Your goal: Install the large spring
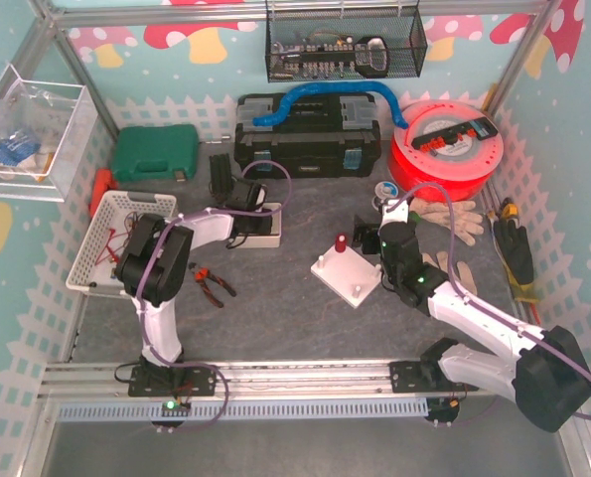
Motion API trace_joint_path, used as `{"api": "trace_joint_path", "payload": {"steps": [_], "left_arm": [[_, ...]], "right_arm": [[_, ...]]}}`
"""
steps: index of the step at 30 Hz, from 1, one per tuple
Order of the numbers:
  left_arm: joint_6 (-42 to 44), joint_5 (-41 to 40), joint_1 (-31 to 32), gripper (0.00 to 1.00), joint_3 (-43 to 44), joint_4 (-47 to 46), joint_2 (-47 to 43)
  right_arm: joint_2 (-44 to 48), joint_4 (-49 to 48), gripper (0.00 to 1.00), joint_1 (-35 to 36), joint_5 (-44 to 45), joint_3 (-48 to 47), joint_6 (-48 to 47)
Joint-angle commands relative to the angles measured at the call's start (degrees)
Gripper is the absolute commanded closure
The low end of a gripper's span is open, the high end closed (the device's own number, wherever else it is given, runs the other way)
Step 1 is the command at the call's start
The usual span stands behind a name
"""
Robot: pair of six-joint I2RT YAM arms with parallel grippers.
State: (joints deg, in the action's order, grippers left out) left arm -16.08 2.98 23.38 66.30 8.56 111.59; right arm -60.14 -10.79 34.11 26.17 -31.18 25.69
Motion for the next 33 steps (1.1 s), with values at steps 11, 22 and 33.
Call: {"api": "trace_joint_path", "payload": {"steps": [11,22,33], "left_arm": [[0.75,0.32,0.27,0.8,2.22,2.16,-4.23],[0.52,0.05,0.29,0.85,-0.17,-0.49,-11.59],[10.63,2.36,5.46,0.89,-15.67,-21.6,-26.48]], "right_arm": [[2.26,-1.25,0.03,-0.26,0.65,0.6,-0.89],[1.09,2.31,0.03,-0.24,-5.09,-3.06,-0.86],[-3.02,9.46,0.03,-0.31,-15.99,-11.84,2.25]]}}
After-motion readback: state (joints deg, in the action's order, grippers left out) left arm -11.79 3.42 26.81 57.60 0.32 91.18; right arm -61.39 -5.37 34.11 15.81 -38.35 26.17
